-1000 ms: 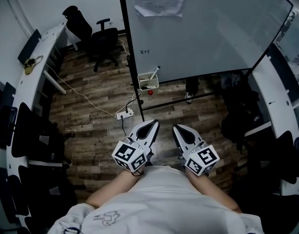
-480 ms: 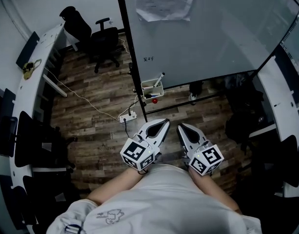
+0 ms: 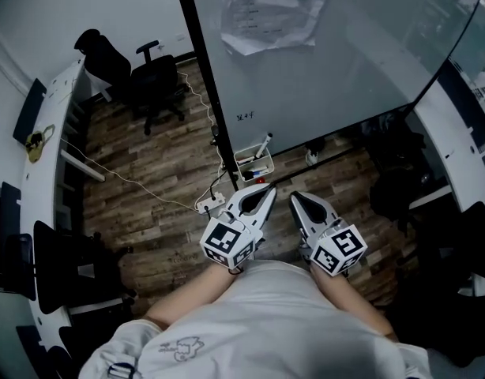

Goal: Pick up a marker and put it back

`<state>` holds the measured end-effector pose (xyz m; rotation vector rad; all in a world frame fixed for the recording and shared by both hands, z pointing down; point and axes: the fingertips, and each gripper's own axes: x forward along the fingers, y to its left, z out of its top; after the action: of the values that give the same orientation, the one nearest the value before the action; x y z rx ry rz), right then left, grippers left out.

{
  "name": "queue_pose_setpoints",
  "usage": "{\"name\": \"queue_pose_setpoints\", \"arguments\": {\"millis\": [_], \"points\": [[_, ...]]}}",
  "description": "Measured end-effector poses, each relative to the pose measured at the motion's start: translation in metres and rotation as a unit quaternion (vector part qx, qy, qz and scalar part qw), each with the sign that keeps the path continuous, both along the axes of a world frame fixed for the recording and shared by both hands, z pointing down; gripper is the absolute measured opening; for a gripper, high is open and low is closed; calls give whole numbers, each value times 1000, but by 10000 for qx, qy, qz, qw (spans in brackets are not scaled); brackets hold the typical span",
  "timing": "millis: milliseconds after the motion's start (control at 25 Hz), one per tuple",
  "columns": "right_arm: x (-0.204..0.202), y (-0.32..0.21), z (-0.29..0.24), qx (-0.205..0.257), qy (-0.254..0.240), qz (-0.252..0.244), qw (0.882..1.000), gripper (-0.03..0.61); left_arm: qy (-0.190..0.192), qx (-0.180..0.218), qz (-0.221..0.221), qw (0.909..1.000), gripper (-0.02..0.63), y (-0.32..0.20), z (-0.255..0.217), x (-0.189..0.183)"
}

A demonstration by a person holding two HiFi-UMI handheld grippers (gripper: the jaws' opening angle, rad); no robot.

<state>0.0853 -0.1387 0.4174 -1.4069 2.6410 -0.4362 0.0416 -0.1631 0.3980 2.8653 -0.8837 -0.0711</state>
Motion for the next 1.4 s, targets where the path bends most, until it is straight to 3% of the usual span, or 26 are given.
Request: {"name": "queue_pose_setpoints", "arguments": {"millis": [480,720,960,1400], "points": [[-50,-66,8,-144,-52,485,9987,12,-70,-32,489,9988,5,-67,13,-43],[-40,-92,14,-277,-123,529,9981,12,-81,-261,585,9979,5,-91,28,-36],[-24,-128,24,-393,-185,273,9987,12,-164,-311,442,9984,5,-115,34,-17],[-8,-181,87,-1108,-229,-240,9933,14,-284,-594,-163,9977,5,-162,78,0]]}}
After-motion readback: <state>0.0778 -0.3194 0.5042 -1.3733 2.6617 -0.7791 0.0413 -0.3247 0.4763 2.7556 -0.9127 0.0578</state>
